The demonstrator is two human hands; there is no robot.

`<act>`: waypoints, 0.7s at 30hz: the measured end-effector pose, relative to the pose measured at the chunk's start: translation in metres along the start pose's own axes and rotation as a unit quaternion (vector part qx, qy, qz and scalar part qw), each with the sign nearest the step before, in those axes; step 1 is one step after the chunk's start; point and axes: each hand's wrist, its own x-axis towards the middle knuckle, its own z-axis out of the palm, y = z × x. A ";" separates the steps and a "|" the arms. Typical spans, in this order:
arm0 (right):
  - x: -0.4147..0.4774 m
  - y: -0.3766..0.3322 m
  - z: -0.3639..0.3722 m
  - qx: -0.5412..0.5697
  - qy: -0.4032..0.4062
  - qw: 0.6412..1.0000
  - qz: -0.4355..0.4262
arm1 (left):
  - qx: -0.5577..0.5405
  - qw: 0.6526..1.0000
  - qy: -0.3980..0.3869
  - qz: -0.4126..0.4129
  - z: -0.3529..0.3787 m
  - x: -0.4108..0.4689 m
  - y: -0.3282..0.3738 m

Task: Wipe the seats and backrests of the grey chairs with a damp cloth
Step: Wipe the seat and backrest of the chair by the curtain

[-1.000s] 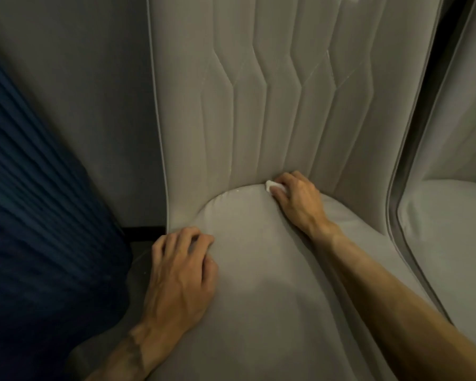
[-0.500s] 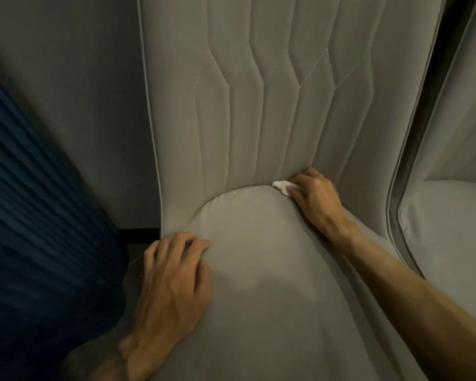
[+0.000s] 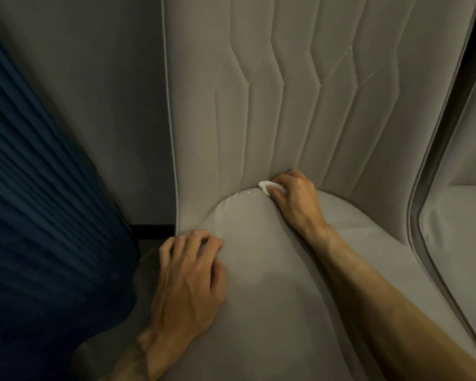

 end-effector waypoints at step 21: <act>-0.011 -0.059 0.031 0.032 -0.051 0.995 -0.081 | 0.000 1.000 -0.016 -0.008 -0.002 0.000 0.001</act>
